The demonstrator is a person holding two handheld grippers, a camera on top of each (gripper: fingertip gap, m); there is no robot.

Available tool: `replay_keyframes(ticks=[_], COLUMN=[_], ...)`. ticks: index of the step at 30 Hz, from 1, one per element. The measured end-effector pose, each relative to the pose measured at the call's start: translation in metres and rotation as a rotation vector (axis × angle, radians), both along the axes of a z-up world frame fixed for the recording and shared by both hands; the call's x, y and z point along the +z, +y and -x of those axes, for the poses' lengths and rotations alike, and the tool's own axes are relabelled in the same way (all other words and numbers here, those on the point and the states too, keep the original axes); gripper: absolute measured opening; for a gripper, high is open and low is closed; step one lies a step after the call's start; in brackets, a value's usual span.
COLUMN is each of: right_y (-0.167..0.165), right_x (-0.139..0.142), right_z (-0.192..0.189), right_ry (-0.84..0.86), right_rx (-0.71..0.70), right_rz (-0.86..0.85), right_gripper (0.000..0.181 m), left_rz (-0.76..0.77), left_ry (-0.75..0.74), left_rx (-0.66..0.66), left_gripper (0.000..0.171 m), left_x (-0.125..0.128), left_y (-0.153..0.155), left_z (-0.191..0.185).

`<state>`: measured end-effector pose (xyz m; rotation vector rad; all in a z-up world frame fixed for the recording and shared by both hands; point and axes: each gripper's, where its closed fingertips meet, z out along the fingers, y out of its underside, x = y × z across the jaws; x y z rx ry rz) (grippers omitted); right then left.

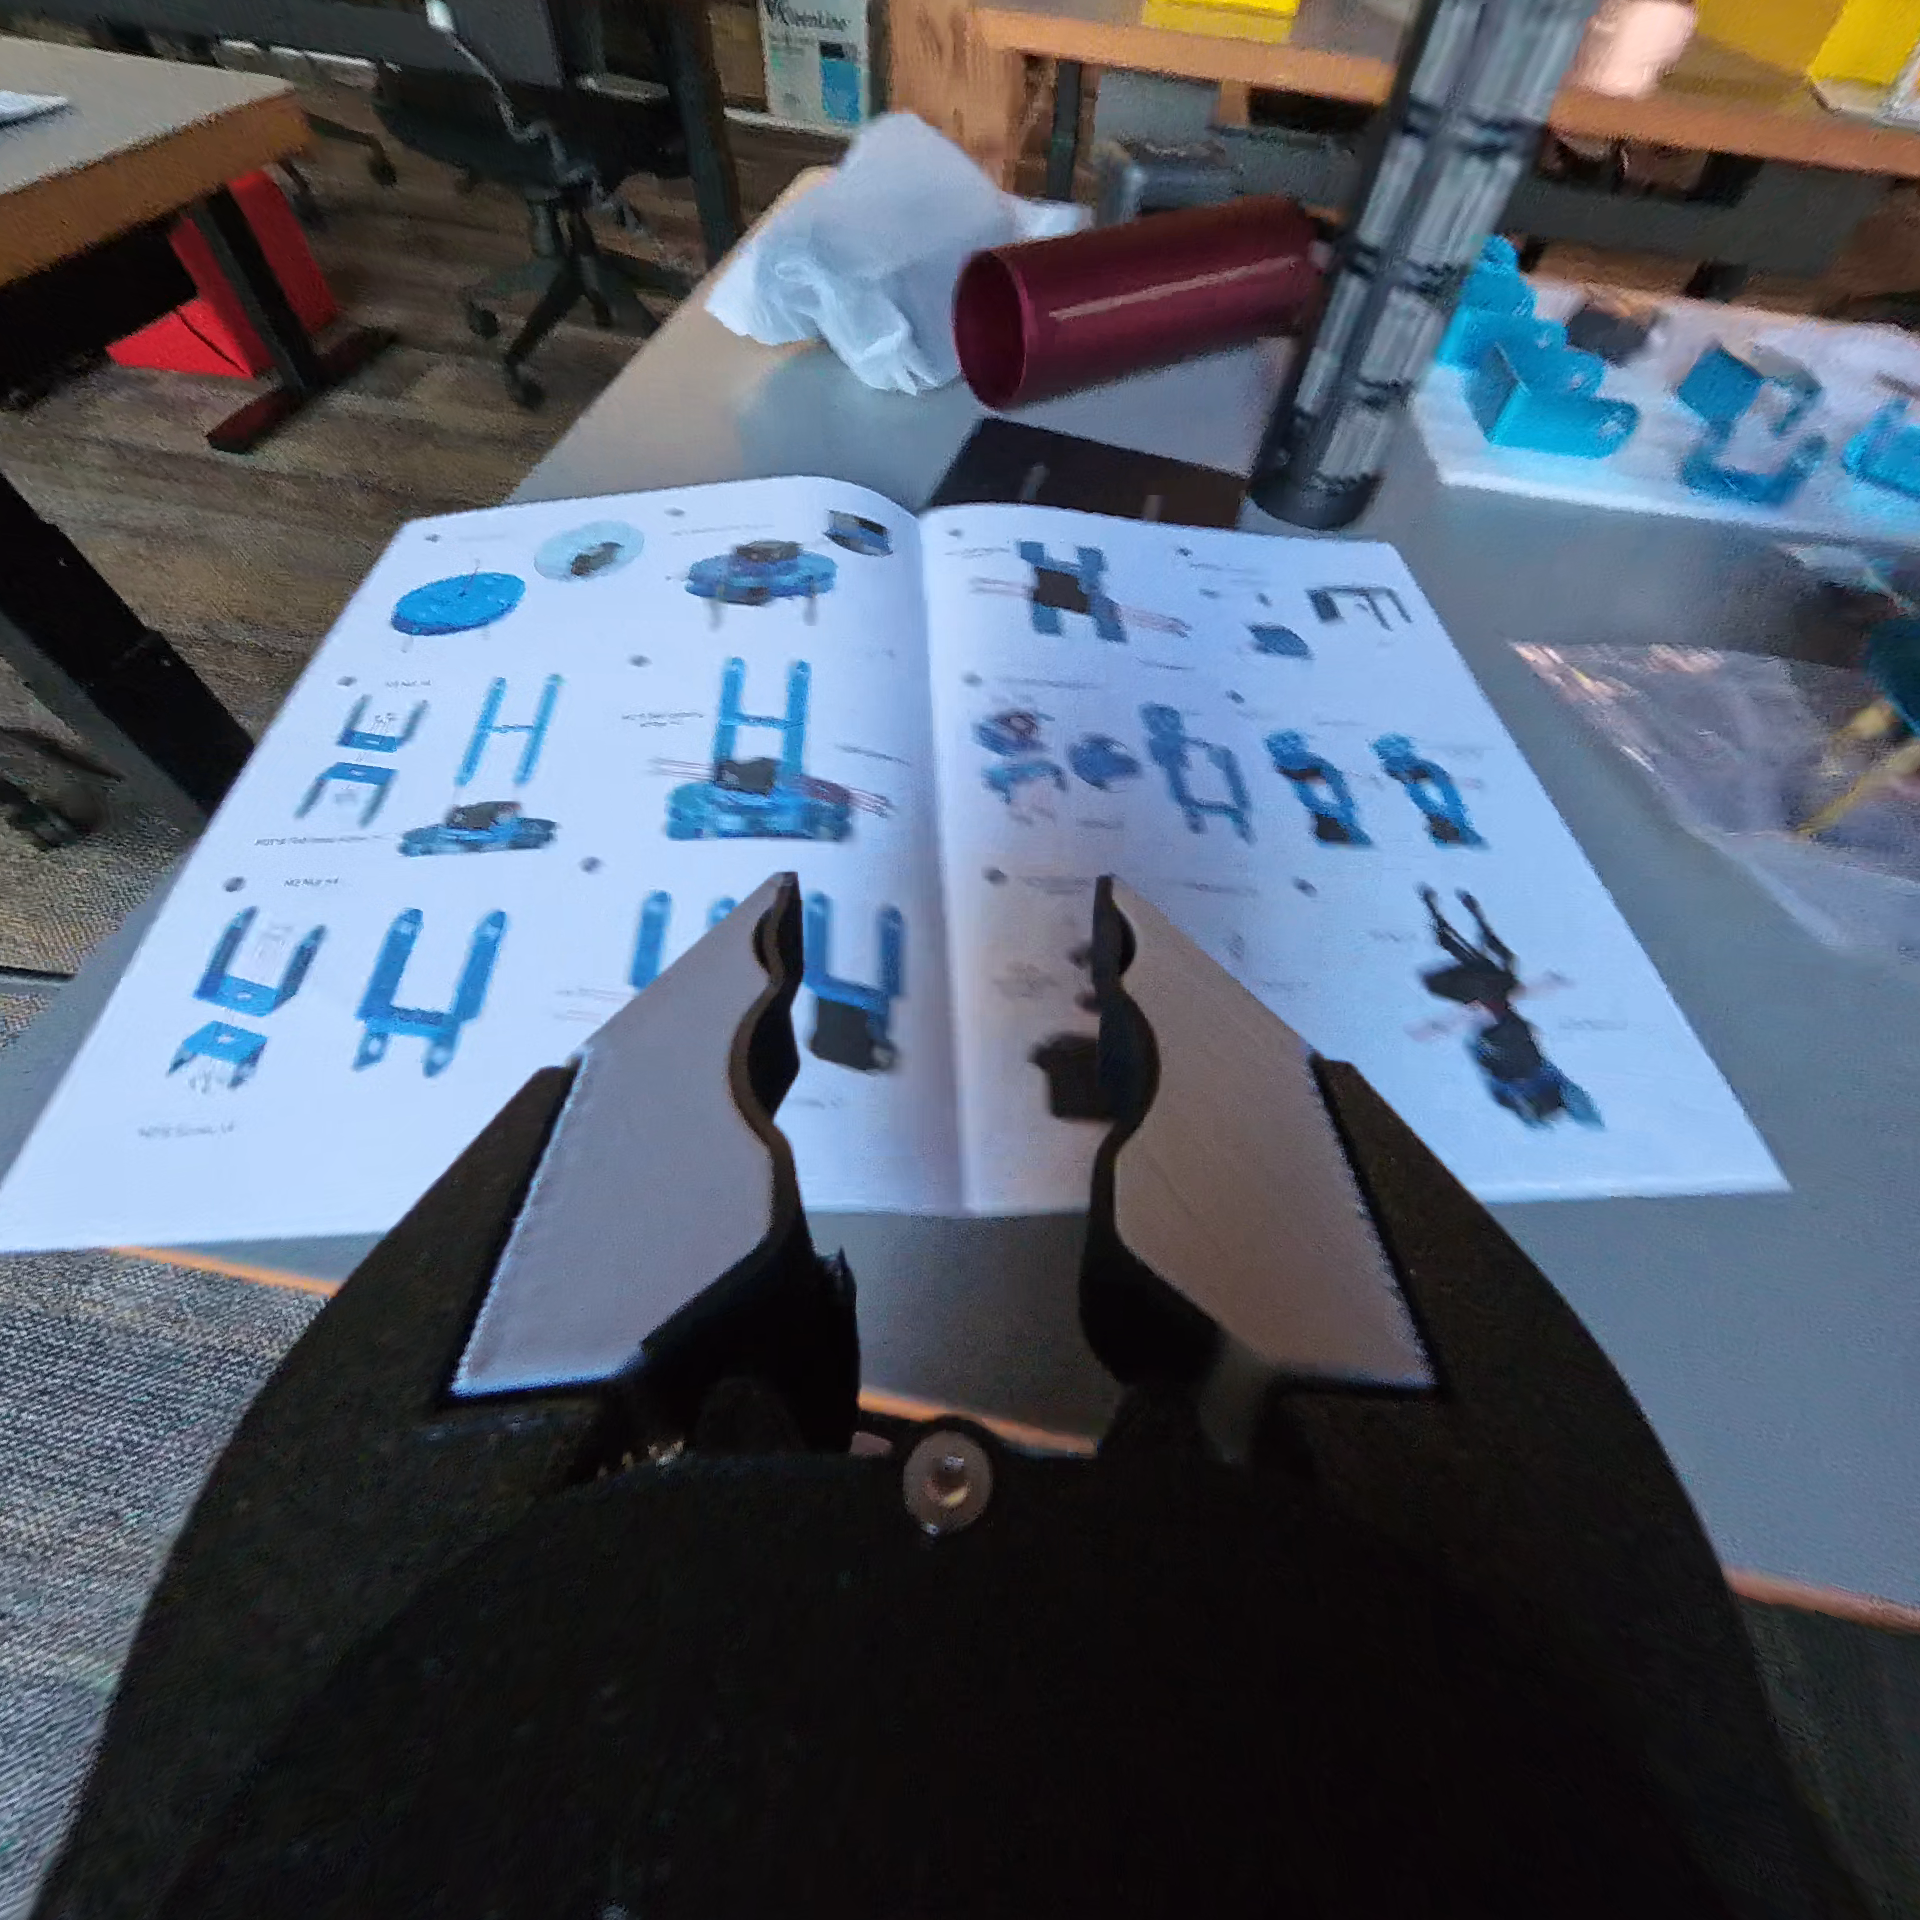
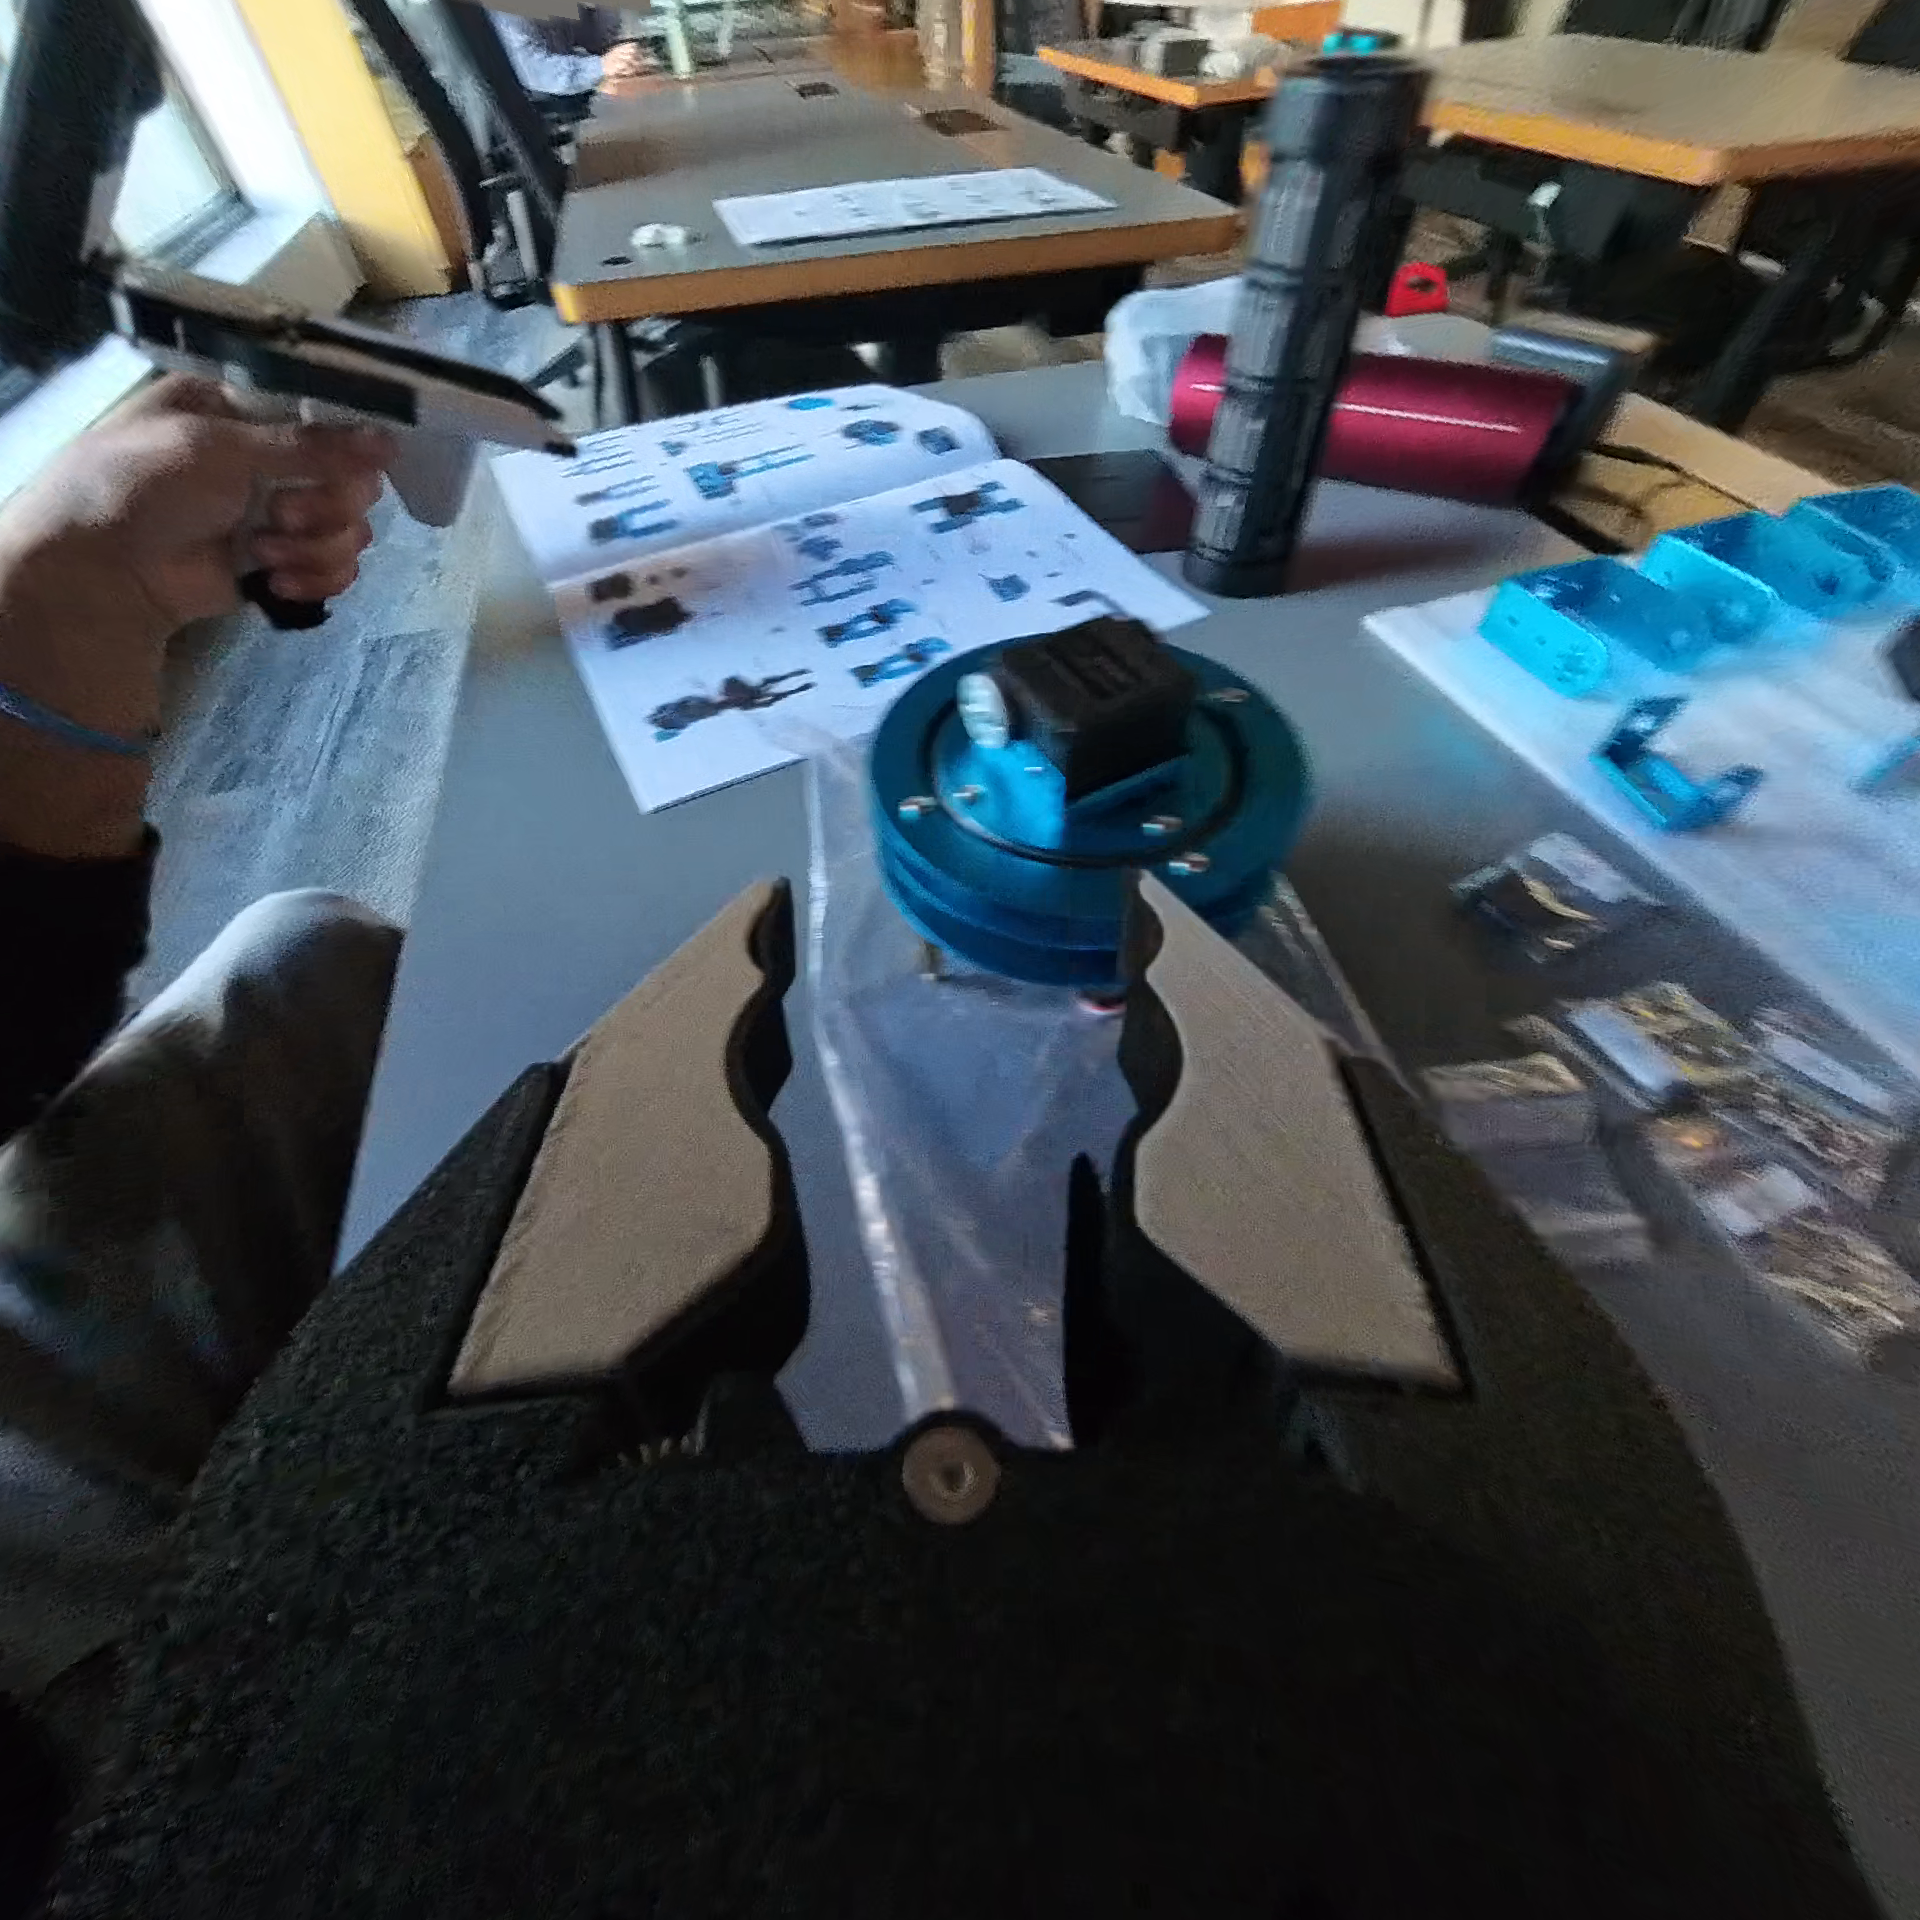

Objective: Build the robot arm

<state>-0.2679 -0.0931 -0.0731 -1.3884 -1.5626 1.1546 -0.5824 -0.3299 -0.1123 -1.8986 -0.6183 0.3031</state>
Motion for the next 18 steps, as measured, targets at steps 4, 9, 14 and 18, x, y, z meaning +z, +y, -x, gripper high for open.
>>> replay_keyframes(ticks=[4,9,14,18], right_y=[0.068,0.116,0.118,0.127], right_x=[0.006,0.014,0.013,-0.005], right_z=[-0.017,-0.036,-0.037,-0.034], right_ry=[0.034,0.061,0.077,0.021], right_rx=[-0.199,-0.36,-0.339,-0.339], right_rz=[-0.005,-0.044,0.004,0.023], right_gripper=[0.059,0.057,0.052,0.051], left_rz=[-0.082,-0.085,-0.073,0.011], left_ry=[-0.064,-0.112,-0.15,-0.072], left_rx=[-0.054,-0.043,-0.14,-0.082], left_gripper=[0.057,0.056,0.056,0.055], left_x=[-0.006,-0.001,-0.002,-0.015], left_y=[0.007,0.007,0.047,0.066], left_z=[0.032,0.076,0.088,0.106])
